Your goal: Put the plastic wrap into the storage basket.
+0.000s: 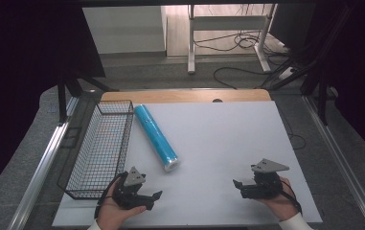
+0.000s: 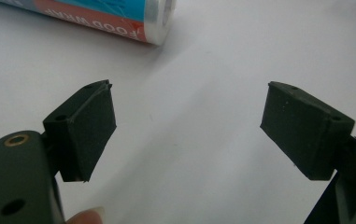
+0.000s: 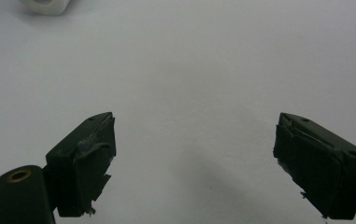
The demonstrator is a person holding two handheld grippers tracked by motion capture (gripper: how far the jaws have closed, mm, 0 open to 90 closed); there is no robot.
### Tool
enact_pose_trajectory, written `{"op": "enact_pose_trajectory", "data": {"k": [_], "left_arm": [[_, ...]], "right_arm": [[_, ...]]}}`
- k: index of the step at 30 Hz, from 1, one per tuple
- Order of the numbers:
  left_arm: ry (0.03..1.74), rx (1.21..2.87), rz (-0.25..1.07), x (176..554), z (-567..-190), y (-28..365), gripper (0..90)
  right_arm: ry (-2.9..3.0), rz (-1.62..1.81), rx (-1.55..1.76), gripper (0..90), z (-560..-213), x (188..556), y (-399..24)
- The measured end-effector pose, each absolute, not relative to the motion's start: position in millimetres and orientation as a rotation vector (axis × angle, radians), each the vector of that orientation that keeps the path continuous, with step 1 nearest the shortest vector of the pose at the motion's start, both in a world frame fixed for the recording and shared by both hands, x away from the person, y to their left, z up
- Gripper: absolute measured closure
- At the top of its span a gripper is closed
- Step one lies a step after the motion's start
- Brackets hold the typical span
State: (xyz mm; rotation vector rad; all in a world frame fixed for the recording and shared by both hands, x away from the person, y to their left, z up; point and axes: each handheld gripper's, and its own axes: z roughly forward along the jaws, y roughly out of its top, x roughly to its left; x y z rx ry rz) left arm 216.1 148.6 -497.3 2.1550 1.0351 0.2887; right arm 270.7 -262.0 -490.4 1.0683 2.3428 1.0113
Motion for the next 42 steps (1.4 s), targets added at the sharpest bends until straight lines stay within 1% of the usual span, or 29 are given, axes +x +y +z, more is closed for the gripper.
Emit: {"op": "enact_pose_trajectory", "data": {"k": [8, 30, 38, 42], "left_arm": [[1.029, 2.167, 0.309, 215, -497, 150, 17.8], [1.018, 2.198, 0.326, 209, -501, 150, 17.8], [1.022, 2.195, 0.320, 209, -501, 153, 17.8], [1.023, 2.194, 0.320, 209, -501, 153, 17.8]], "right_arm": [[2.373, 1.042, 1.088, 15.3, -494, 272, -261], [2.428, 1.106, 1.127, 19.7, -484, 278, -247], [2.462, 1.141, 1.122, 23.3, -477, 293, -224], [2.492, 1.143, 1.099, 24.0, -471, 308, -204]]}}
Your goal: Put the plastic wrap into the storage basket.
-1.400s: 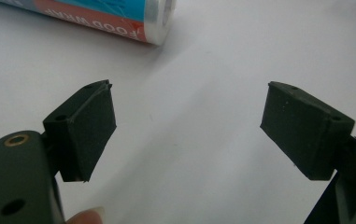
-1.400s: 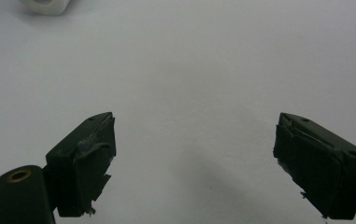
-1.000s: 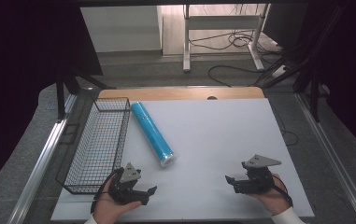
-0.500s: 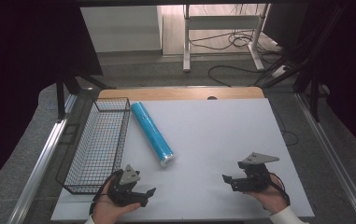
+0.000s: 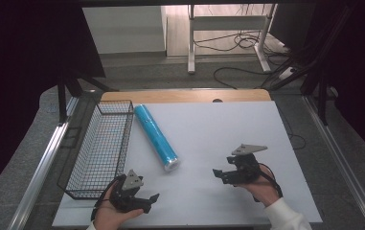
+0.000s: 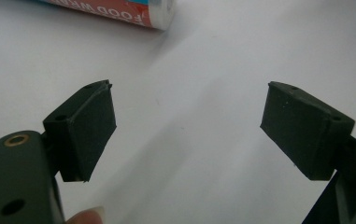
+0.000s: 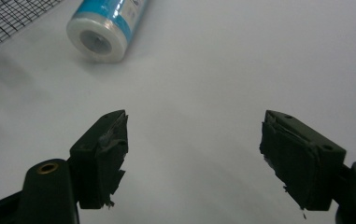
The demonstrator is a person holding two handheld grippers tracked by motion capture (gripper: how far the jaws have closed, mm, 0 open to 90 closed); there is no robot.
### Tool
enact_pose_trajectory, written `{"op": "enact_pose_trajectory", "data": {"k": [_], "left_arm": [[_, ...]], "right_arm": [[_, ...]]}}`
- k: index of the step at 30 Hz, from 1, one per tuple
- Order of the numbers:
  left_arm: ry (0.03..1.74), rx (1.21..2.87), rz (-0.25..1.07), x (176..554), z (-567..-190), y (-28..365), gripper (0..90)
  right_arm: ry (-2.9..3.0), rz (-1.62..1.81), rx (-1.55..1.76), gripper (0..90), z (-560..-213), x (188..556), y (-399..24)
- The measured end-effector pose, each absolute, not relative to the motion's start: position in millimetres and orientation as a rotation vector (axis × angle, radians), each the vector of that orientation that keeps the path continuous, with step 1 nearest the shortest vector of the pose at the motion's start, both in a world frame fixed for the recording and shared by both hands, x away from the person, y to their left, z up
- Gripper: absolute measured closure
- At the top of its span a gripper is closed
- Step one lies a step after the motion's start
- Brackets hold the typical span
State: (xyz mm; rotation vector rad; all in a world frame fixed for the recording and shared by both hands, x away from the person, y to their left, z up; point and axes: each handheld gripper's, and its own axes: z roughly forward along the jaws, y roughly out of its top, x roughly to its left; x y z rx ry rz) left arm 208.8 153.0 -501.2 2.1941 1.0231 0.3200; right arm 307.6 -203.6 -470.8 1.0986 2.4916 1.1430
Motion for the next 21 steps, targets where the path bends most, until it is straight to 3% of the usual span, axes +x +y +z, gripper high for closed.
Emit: {"op": "enact_pose_trajectory", "data": {"k": [21], "left_arm": [[1.009, 2.217, 0.305, 207, -505, 149, 17.8]], "right_arm": [[2.591, 1.083, 1.057, 20.8, -456, 363, -130]]}}
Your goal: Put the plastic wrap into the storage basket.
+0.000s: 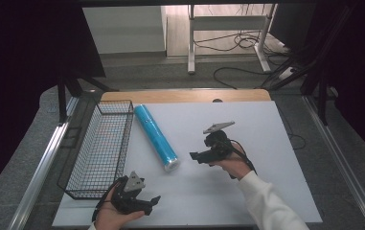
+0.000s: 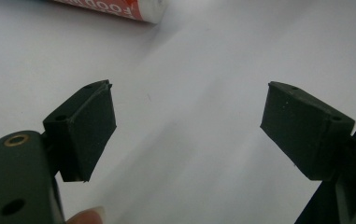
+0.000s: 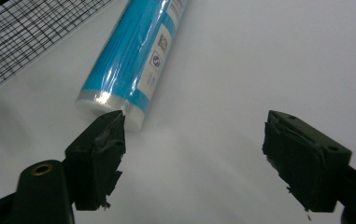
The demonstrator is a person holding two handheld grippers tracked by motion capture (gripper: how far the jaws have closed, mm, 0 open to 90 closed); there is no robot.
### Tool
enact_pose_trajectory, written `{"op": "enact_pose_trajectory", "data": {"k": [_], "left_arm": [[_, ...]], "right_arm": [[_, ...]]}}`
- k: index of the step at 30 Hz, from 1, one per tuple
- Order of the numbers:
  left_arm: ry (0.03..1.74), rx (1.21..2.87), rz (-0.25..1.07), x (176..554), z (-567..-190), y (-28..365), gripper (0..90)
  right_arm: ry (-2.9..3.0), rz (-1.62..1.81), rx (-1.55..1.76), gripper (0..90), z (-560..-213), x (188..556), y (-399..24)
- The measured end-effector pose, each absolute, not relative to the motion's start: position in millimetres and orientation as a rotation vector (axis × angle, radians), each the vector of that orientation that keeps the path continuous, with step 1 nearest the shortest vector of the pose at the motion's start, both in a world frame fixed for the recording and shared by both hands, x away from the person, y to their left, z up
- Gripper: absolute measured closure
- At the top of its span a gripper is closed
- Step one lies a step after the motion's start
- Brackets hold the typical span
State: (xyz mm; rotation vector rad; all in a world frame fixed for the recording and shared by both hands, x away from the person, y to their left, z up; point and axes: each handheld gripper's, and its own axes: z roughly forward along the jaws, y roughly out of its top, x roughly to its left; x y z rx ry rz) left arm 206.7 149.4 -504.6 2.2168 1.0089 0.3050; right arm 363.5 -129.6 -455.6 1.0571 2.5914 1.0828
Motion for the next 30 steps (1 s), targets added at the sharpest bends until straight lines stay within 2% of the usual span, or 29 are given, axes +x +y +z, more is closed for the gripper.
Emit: {"op": "enact_pose_trajectory", "data": {"k": [30], "left_arm": [[0.998, 2.228, 0.308, 205, -506, 149, 17.8]], "right_arm": [[2.709, 0.951, 1.035, 19.5, -466, 412, -28]]}}
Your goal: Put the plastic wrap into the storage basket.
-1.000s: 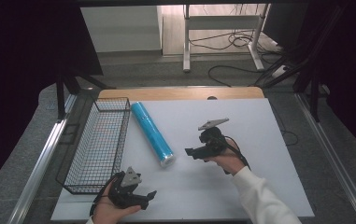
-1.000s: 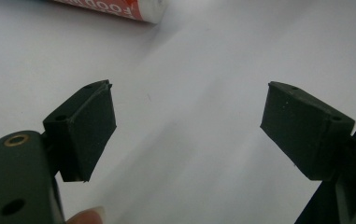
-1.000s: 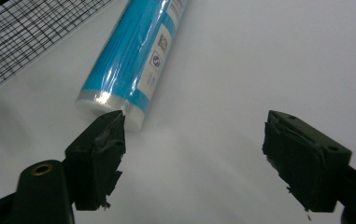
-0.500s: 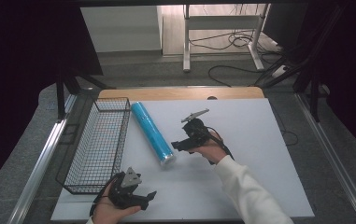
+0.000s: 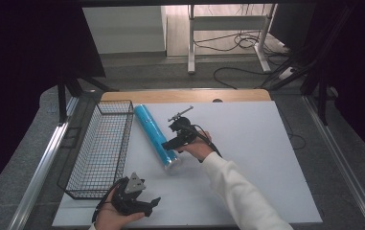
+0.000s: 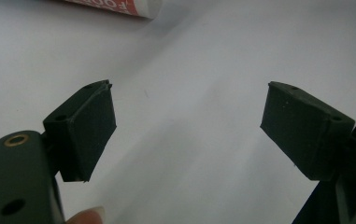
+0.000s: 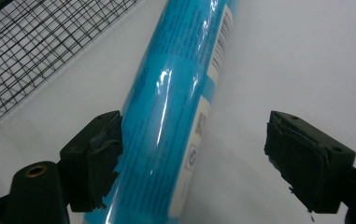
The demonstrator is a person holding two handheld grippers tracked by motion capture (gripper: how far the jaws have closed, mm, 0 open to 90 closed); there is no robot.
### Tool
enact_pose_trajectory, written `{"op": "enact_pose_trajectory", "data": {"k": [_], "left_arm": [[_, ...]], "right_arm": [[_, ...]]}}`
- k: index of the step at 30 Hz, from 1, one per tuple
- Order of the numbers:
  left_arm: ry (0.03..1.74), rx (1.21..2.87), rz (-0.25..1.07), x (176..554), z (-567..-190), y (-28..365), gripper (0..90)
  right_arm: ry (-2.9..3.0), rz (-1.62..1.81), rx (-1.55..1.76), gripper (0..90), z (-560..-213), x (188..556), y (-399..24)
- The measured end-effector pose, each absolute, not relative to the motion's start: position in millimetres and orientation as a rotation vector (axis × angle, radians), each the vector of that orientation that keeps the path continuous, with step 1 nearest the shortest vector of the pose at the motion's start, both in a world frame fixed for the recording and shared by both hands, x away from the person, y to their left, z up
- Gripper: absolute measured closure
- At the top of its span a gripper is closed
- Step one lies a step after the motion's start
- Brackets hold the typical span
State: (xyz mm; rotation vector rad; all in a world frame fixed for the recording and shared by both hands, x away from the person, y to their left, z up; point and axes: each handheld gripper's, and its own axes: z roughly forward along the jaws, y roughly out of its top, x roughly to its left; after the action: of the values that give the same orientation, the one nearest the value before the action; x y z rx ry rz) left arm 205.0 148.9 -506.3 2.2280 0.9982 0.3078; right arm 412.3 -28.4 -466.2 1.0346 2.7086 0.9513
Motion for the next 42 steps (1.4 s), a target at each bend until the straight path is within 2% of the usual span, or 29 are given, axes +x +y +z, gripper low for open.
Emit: {"op": "enact_pose_trajectory", "data": {"k": [13, 24, 30, 42], "left_arm": [[1.007, 2.219, 0.311, 204, -507, 154, 17.9], [1.002, 2.228, 0.314, 204, -508, 153, 17.9], [0.999, 2.230, 0.314, 204, -509, 153, 17.9], [1.002, 2.230, 0.316, 204, -509, 152, 17.8]], "right_arm": [[2.755, 0.849, 1.042, 17.9, -479, 433, 19], [2.771, 0.773, 1.105, 18.0, -492, 448, 38], [2.788, 0.674, 1.161, 25.4, -507, 450, 45], [2.789, 0.651, 1.241, 27.2, -507, 452, 45]]}}
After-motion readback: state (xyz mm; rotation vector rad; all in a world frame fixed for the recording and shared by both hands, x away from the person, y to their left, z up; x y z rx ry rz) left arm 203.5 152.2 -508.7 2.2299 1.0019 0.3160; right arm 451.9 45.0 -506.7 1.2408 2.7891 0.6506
